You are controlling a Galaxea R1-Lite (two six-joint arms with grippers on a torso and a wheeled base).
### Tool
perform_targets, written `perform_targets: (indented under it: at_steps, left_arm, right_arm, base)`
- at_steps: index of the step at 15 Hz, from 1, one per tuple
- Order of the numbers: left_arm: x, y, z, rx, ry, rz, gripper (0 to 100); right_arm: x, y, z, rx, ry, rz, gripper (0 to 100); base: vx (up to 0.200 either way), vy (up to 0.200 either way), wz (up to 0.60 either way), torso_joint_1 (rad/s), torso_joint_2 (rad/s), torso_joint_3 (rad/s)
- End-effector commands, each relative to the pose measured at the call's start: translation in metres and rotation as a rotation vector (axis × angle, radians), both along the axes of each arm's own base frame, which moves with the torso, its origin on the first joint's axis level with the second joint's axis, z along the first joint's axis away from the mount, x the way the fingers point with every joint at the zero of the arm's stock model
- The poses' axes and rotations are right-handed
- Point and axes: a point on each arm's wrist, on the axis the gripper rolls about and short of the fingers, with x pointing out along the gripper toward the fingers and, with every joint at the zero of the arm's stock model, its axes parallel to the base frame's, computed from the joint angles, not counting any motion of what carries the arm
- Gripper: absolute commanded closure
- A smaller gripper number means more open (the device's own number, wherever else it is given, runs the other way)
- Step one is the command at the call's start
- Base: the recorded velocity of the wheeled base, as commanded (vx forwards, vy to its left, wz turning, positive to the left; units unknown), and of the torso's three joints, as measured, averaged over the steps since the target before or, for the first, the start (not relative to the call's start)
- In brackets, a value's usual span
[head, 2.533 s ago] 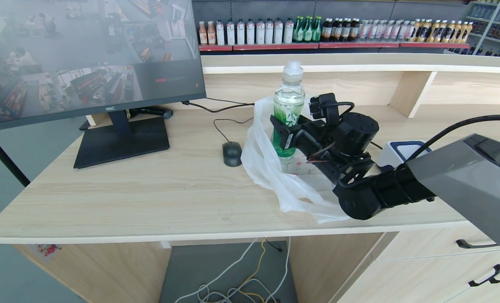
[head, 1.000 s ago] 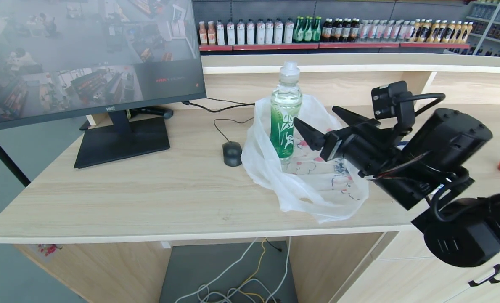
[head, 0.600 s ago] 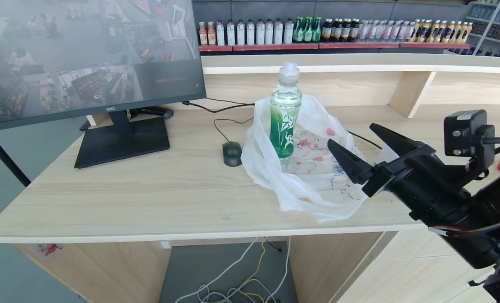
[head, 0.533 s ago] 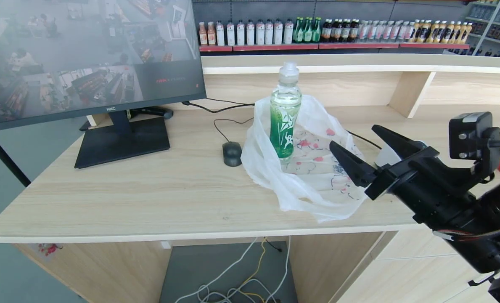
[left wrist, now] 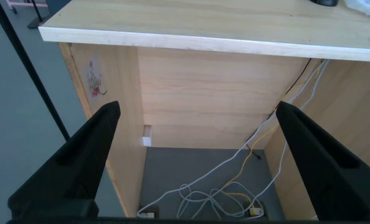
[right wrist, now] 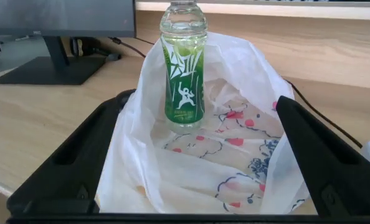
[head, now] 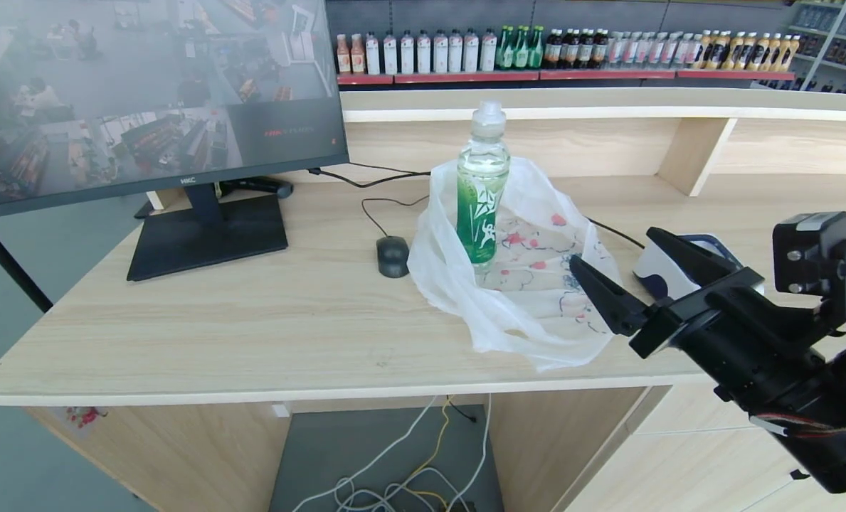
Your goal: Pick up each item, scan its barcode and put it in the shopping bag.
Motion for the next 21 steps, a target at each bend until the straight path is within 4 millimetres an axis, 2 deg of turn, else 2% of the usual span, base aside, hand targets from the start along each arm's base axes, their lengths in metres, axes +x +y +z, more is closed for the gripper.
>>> perform_targets:
  at_steps: [1,6,21]
  left_arm:
    - [0.0,0.0,0.0,0.001,-0.001,0.001,0]
    - [0.0,0.0,0.0,-0.001,-0.001,0.002,0]
    - [0.0,0.0,0.0,-0.008,-0.001,0.002,0]
  right_arm:
    - [-0.0014,0.0007,-0.0023,-0.005,0.008,0.007,0]
    - [-0.0089,-0.0033,-0.0076,-0.017,0.029,0.01,0]
    - [-0.0113,-0.004,-0.0086,-0.035,0.025,0.008,0]
  base:
    - [-0.2,0.0,0.0,0.017,0.01,0.002]
    - [-0.04,0.0,0.0,-0.002,0.0,0.0]
    - [0.0,-0.2,0.0,0.007,0.0,0.002]
